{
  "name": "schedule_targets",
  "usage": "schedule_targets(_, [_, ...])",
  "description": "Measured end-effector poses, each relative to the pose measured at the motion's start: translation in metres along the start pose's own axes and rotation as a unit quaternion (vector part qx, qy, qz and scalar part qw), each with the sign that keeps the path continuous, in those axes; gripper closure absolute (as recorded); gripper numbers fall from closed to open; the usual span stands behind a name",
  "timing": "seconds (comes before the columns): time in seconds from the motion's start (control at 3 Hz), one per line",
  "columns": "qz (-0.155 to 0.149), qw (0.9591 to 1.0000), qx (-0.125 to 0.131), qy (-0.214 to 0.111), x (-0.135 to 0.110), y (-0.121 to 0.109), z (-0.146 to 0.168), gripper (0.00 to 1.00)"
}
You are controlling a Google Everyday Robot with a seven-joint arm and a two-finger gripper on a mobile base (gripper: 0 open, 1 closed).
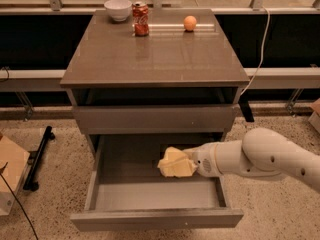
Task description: Place sponge into middle drawer
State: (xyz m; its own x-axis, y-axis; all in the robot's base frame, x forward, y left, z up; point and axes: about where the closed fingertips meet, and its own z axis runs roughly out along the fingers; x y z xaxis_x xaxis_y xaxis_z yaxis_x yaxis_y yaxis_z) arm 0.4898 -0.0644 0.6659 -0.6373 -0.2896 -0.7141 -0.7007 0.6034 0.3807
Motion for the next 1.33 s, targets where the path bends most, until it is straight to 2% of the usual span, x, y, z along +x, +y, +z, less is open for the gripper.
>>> schedule_targets(0.33, [0.052, 0.9983, -0.026, -0.009, 0.054, -0.027, 0.051, 1.00])
schedule_targets(0.67, [0.090, 0.9951, -0.041, -0.007, 0.095, -0.052, 0.084, 1.00])
schedule_targets(1.0, [0.118, 0.9923, -0.038, 0.004, 0.137, -0.087, 0.112, 1.00])
schedule_targets(1.33, [0.129, 0.9910, -0.031, 0.015, 0.156, -0.108, 0.126, 0.78])
